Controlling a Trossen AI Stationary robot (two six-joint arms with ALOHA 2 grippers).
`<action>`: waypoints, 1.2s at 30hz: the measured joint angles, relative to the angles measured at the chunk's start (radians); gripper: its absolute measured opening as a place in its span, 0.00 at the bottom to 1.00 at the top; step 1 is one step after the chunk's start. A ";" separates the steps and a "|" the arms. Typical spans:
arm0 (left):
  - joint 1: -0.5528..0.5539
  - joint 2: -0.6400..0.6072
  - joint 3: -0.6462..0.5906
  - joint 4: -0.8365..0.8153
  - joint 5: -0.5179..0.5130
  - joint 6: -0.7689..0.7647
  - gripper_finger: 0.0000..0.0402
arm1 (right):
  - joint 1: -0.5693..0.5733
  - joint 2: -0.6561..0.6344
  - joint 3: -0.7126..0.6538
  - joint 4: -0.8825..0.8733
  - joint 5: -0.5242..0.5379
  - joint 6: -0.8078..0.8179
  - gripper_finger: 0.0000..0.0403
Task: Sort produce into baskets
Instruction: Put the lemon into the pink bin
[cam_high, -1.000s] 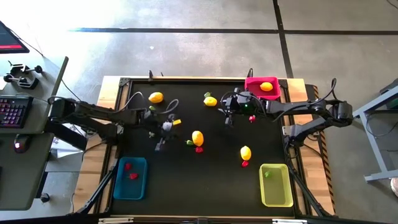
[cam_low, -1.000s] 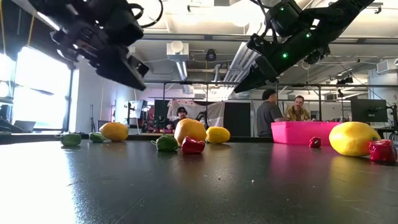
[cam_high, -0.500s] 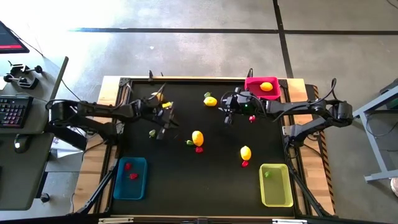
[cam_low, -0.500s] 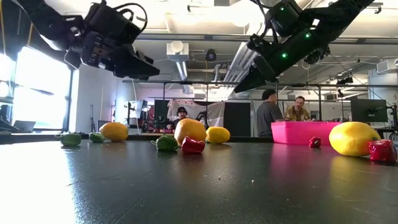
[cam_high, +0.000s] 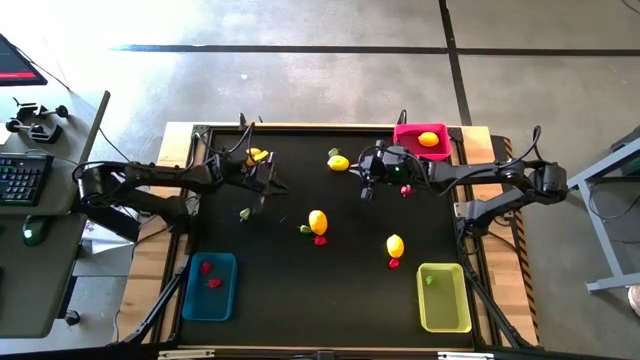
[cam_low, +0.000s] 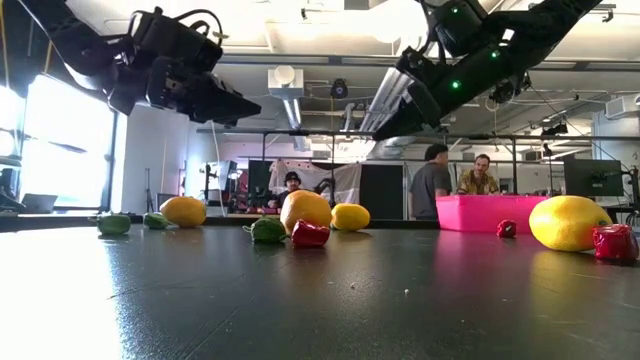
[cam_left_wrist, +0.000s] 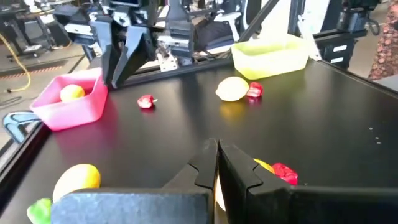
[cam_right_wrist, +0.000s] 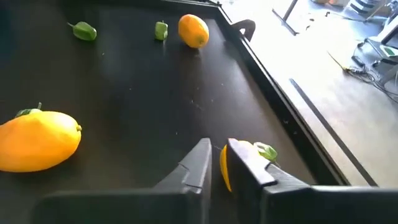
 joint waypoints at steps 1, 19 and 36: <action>0.000 0.000 0.000 -0.001 -0.003 -0.004 0.00 | 0.000 0.000 0.000 0.000 -0.001 -0.002 0.07; 0.000 0.000 0.000 -0.027 -0.009 0.023 0.00 | 0.000 0.157 0.001 0.143 0.006 -0.024 0.54; -0.001 0.000 0.001 -0.087 -0.014 0.005 0.00 | -0.036 0.350 0.140 0.099 0.123 -0.077 0.72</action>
